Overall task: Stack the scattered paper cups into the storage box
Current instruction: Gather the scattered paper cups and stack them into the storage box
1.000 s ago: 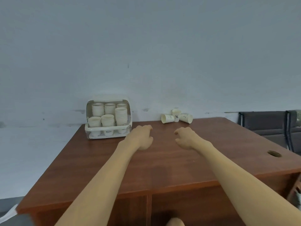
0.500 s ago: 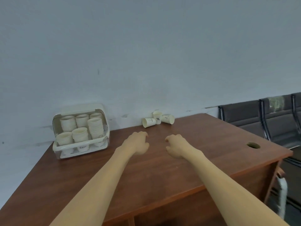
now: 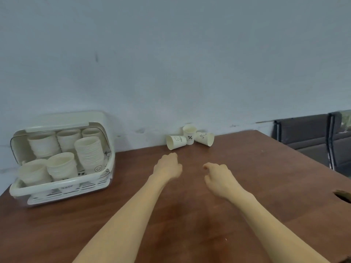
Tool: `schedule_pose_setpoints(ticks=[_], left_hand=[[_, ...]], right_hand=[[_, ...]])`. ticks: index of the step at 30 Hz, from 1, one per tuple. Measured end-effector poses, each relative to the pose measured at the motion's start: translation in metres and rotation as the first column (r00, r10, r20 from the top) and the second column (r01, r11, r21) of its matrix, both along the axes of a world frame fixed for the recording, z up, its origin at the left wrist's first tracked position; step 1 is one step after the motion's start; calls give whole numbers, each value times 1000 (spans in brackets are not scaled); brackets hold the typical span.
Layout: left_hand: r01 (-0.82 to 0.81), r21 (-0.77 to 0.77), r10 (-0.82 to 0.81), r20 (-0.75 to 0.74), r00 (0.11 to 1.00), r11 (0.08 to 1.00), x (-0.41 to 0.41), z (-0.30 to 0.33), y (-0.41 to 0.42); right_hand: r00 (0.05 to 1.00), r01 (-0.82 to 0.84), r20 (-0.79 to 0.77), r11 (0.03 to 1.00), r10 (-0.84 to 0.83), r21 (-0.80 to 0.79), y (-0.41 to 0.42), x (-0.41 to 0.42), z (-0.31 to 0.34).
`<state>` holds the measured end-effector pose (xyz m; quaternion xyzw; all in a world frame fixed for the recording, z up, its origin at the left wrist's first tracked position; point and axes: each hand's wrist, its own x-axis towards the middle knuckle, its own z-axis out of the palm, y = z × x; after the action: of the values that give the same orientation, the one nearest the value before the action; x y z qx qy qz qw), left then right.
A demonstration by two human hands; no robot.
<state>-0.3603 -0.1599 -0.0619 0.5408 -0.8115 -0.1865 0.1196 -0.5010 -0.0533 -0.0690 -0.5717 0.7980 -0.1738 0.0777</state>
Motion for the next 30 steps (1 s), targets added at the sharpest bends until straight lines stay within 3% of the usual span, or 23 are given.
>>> schedule_pose_setpoints(ticks=[12,17,23,30], left_hand=[[-133,119,153,-173,973,984,-57,-49,-113],[-186,232,270,-413,870,955,-78,-70,-151],[-296,262,394,-552,735,919,-97,-87,-180],[-316,113,326,-534,780,942,-66,-55,-138]], right_hand=[[1000,-25,6,1000,25,-3,-73,-26,-31],[999,-46,-6,999,45,-13,-86,-39,-41],[999,-49,-3,998,49,-27,-89,-51,-45],[999,-43,3,999,43,-22,-85,-39,-38]])
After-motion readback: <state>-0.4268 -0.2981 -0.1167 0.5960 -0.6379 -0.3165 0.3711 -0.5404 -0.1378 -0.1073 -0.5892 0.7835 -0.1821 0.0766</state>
